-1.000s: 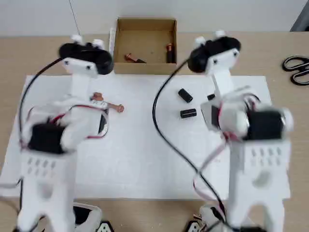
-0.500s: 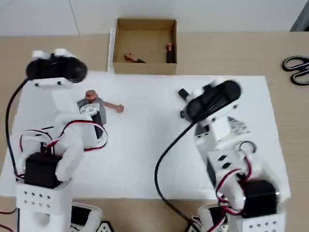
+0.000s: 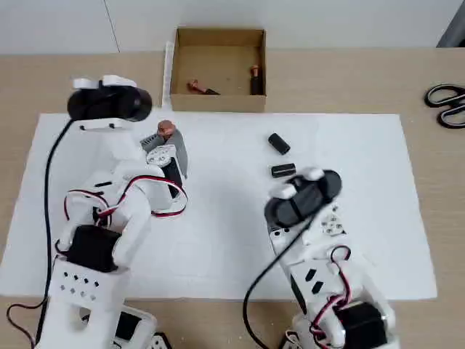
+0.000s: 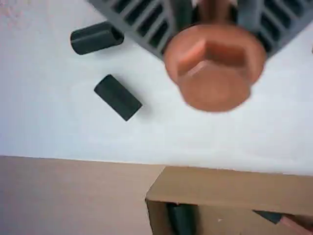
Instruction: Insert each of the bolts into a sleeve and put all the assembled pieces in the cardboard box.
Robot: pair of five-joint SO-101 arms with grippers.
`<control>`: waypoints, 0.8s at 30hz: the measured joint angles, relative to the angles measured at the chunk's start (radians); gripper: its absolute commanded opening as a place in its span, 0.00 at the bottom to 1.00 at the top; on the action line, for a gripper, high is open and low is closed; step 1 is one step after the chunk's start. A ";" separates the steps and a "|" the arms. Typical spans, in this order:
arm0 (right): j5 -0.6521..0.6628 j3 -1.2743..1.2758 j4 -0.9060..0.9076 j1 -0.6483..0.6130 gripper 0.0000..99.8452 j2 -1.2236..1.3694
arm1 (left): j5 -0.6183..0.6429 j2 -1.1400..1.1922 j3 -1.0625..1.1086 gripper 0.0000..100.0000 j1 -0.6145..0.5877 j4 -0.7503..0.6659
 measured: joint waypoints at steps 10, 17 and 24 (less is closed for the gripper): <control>-0.150 0.293 -0.269 -0.060 0.00 -0.086 | 0.002 0.000 0.009 0.01 0.069 -0.091; -0.152 0.334 -0.282 -0.180 0.00 -0.086 | 0.002 0.000 0.009 0.01 0.212 -0.143; -0.152 0.334 -0.284 -0.192 0.00 -0.086 | 0.002 0.000 0.092 0.01 0.245 -0.252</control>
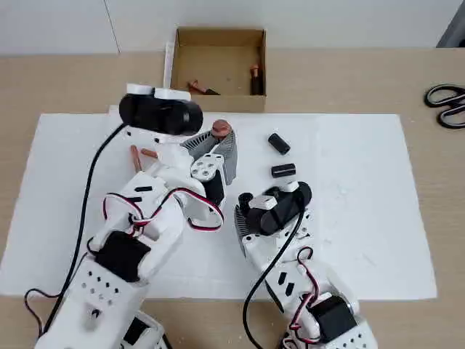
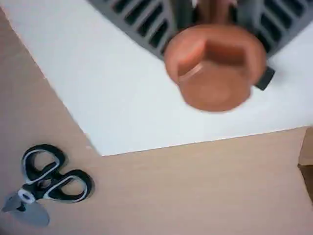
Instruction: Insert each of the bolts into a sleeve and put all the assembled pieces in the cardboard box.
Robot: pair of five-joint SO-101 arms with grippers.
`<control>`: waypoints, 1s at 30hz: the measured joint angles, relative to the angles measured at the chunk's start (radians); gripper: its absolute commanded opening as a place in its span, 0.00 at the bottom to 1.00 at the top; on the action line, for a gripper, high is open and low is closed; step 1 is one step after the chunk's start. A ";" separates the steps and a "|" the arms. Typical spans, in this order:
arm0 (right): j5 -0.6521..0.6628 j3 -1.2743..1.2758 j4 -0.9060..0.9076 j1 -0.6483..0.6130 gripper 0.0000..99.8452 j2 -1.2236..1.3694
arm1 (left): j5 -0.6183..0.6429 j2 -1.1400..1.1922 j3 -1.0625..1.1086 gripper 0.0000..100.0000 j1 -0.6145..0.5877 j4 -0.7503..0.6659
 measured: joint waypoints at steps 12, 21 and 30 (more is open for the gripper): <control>0.000 0.000 0.000 0.000 0.00 0.000 | 0.112 0.002 0.149 0.01 0.000 -0.129; 0.000 0.000 0.000 0.000 0.00 0.000 | 0.132 0.002 0.149 0.01 0.031 -0.068; 0.000 0.000 0.000 0.000 0.00 0.000 | 0.137 0.002 0.149 0.01 0.057 -0.066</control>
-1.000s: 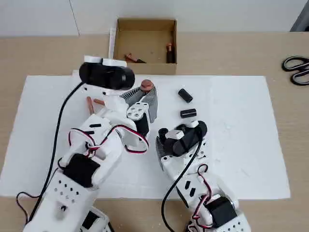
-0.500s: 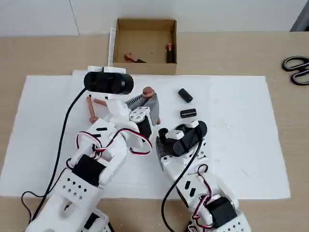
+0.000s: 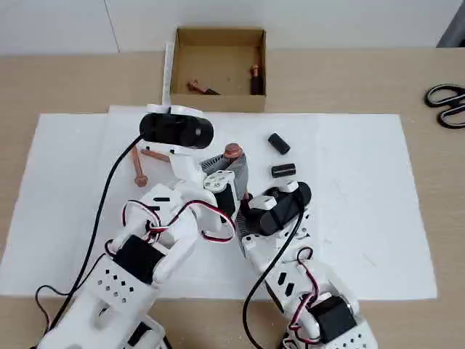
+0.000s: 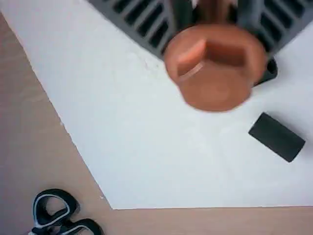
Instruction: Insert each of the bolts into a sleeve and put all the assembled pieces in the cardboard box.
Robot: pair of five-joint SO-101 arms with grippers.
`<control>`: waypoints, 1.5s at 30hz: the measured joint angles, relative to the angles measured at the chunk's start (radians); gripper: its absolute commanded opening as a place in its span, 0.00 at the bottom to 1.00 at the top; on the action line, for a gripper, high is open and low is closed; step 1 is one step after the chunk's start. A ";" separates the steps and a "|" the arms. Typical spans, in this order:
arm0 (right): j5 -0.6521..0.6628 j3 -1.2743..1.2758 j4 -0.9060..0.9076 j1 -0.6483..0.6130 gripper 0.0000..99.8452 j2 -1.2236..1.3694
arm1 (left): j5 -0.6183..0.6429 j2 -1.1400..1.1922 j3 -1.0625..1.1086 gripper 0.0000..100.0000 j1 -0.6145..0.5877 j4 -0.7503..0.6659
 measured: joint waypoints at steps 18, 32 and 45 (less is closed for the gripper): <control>0.000 0.003 0.000 -0.002 0.00 0.000 | 0.000 0.000 0.002 0.01 0.044 0.143; -0.003 0.014 0.000 -0.005 0.00 0.002 | 0.000 -0.011 0.137 0.02 0.054 0.089; 0.000 0.014 0.002 0.000 0.00 0.002 | -0.055 -0.011 0.110 0.22 0.043 0.133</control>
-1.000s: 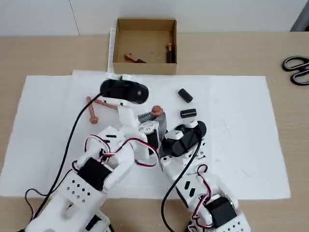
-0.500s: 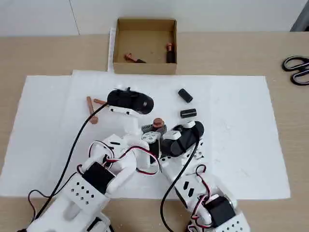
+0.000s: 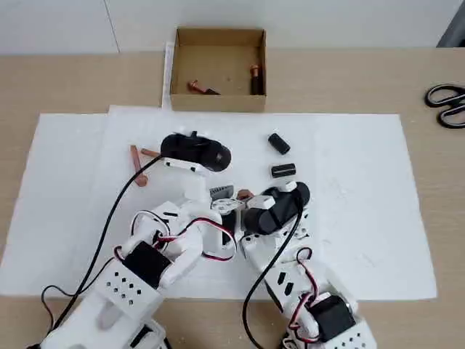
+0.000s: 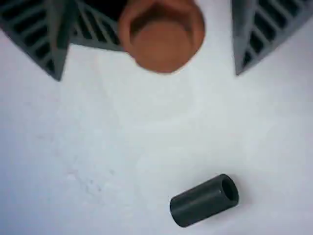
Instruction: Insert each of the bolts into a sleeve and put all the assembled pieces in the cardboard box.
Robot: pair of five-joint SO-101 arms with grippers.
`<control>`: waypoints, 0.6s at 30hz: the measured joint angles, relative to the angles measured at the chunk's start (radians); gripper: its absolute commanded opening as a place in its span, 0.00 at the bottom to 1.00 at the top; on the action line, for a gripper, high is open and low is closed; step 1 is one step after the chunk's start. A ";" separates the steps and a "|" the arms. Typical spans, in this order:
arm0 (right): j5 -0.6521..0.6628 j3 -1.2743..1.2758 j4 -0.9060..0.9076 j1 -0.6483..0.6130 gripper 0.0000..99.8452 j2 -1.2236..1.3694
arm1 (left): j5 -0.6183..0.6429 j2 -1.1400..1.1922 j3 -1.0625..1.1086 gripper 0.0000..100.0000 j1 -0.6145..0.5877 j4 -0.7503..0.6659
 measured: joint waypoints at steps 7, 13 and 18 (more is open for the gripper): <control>0.000 0.009 0.000 0.000 0.00 0.000 | -0.005 0.000 -0.115 0.22 -0.043 0.034; 0.000 0.014 0.000 0.000 0.00 0.000 | -0.006 0.000 -0.180 0.23 -0.245 0.040; 0.000 0.014 0.000 0.000 0.00 0.000 | -0.011 0.000 -0.216 0.23 -0.436 0.204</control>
